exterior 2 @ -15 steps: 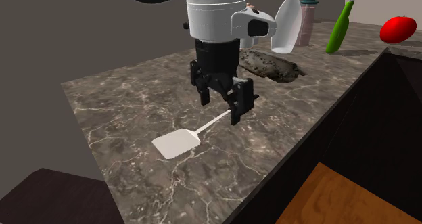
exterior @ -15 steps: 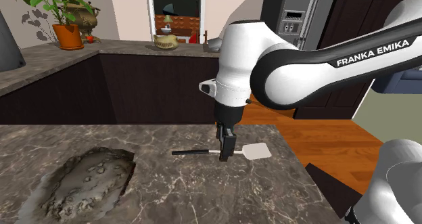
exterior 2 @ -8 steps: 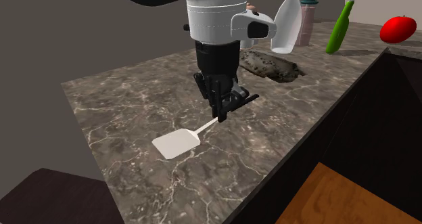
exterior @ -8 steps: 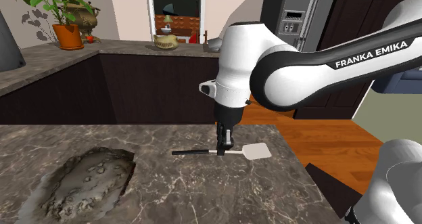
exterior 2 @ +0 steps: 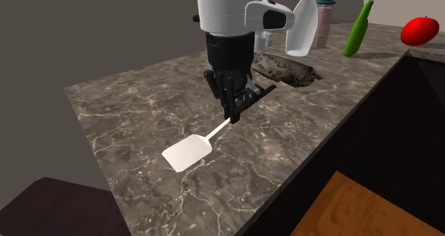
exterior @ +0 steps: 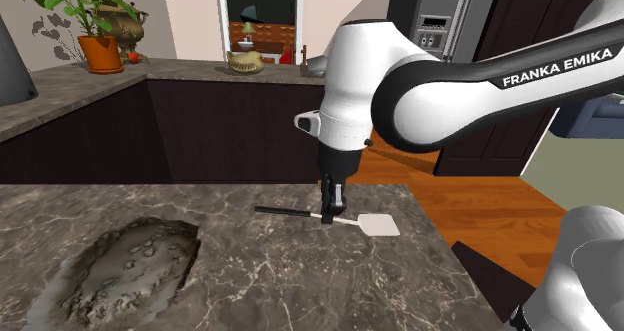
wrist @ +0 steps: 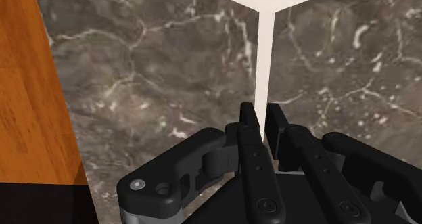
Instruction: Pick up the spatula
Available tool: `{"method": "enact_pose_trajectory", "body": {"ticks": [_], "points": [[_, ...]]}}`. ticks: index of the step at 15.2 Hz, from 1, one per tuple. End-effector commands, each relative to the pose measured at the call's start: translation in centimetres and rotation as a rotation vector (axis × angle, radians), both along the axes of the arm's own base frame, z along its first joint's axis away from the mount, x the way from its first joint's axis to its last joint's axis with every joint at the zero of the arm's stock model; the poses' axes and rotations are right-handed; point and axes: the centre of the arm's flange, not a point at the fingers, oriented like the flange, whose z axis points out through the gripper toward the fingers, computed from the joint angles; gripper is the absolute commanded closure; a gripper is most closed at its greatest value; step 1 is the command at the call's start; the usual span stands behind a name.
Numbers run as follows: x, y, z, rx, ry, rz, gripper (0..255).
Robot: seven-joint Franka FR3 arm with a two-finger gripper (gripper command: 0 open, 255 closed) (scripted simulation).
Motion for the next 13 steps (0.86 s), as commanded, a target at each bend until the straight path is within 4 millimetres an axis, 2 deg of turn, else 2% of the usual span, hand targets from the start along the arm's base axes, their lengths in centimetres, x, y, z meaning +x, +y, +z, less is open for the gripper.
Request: {"method": "enact_pose_trajectory", "body": {"ticks": [1,11,13], "points": [[-0.1,0.1,1.2,0.000,0.000,0.000,255],[-0.1,0.1,6.4,0.000,0.000,0.000,255],[-0.1,0.1,6.5,0.000,0.000,0.000,255]]}}
